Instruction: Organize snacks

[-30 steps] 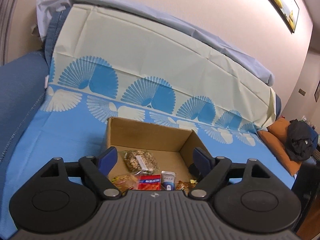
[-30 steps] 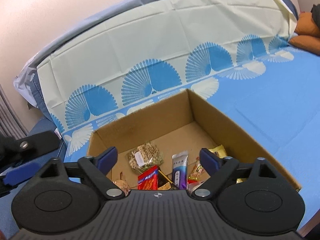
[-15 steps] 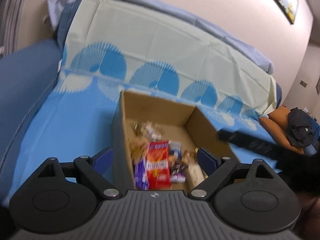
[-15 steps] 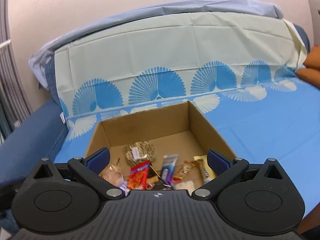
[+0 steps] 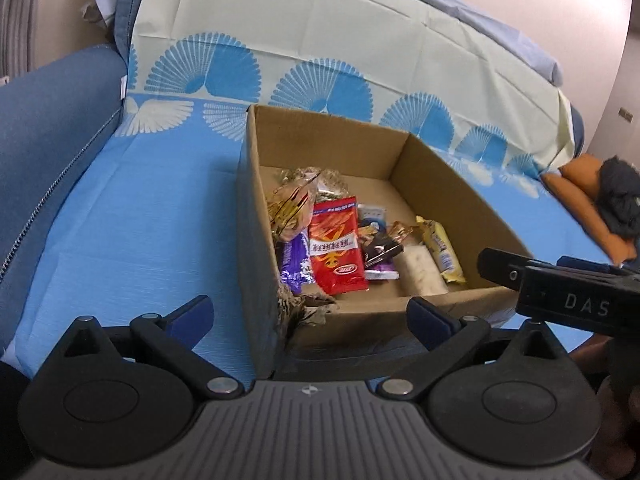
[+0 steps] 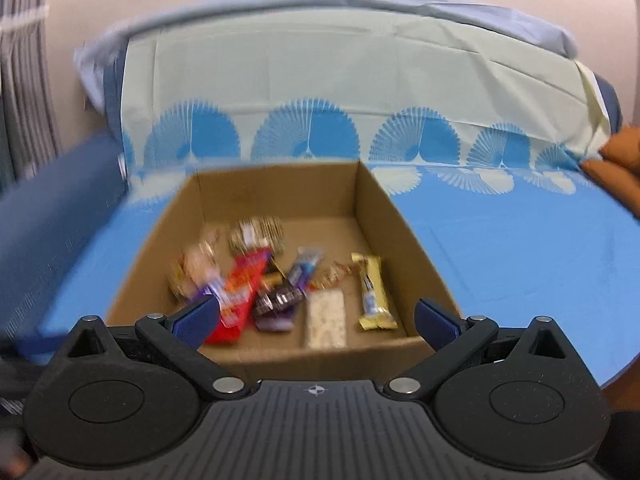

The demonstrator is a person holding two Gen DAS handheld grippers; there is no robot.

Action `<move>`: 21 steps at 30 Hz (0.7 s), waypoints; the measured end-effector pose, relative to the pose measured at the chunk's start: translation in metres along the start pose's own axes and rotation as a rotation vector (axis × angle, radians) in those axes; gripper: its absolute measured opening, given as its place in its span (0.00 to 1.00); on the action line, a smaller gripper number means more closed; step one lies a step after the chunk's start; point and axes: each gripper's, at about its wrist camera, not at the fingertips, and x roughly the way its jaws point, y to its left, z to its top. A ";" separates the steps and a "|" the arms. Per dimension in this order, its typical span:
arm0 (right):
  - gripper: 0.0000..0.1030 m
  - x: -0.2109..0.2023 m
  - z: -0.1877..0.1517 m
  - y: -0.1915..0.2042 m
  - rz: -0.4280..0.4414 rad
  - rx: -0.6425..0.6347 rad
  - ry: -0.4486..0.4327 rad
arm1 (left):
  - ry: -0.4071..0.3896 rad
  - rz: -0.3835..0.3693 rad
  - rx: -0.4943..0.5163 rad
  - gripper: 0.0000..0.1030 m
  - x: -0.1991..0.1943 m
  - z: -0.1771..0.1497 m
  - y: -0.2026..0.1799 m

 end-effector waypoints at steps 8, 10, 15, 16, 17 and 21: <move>0.99 0.008 -0.004 -0.006 -0.034 0.020 0.020 | -0.001 0.009 -0.033 0.99 0.007 0.002 0.003; 0.99 0.012 -0.005 -0.002 -0.035 -0.003 0.030 | 0.003 0.013 -0.042 0.99 0.008 0.002 0.005; 0.99 0.014 -0.007 0.008 -0.044 -0.060 0.028 | -0.004 0.016 -0.051 0.99 0.008 0.004 0.008; 0.99 0.015 -0.007 0.007 -0.041 -0.056 0.029 | -0.004 0.018 -0.050 0.99 0.008 0.004 0.008; 0.99 0.015 -0.007 0.007 -0.038 -0.053 0.031 | -0.004 0.019 -0.051 1.00 0.008 0.004 0.008; 0.99 0.016 -0.007 0.007 -0.039 -0.053 0.032 | 0.001 0.017 -0.055 1.00 0.009 0.004 0.008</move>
